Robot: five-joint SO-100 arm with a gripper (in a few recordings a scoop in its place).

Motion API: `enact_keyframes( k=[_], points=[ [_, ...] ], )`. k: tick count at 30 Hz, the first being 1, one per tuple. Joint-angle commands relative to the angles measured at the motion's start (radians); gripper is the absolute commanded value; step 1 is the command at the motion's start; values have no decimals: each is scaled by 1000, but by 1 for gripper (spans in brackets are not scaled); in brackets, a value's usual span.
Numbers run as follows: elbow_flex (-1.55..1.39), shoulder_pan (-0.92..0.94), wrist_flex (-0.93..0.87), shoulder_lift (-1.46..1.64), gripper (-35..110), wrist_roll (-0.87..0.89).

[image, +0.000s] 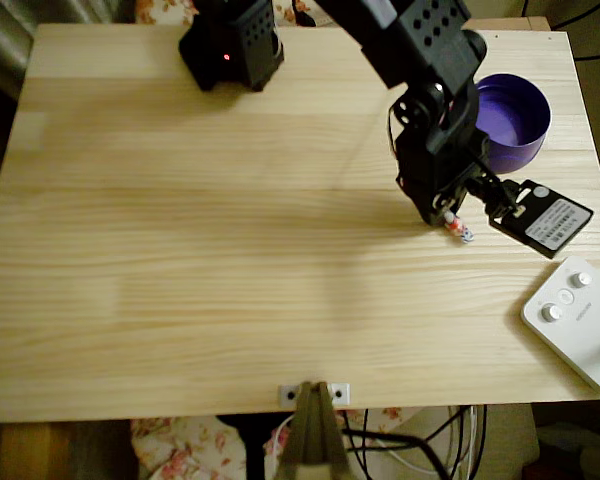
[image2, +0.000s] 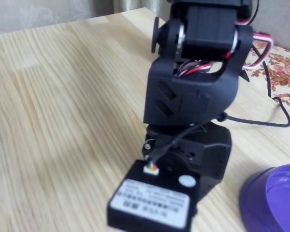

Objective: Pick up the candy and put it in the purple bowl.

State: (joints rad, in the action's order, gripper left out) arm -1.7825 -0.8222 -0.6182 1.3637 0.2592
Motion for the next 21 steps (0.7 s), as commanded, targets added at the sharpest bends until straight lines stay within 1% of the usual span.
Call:
enact_keyframes(
  k=[1,6,13,21],
  points=[
    [-107,3,44,265,0,21],
    [-268,0,60,574,0,52],
    [-417,-43,32,891,0,110],
    [-541,-178,41,1101,0,109]
  ],
)
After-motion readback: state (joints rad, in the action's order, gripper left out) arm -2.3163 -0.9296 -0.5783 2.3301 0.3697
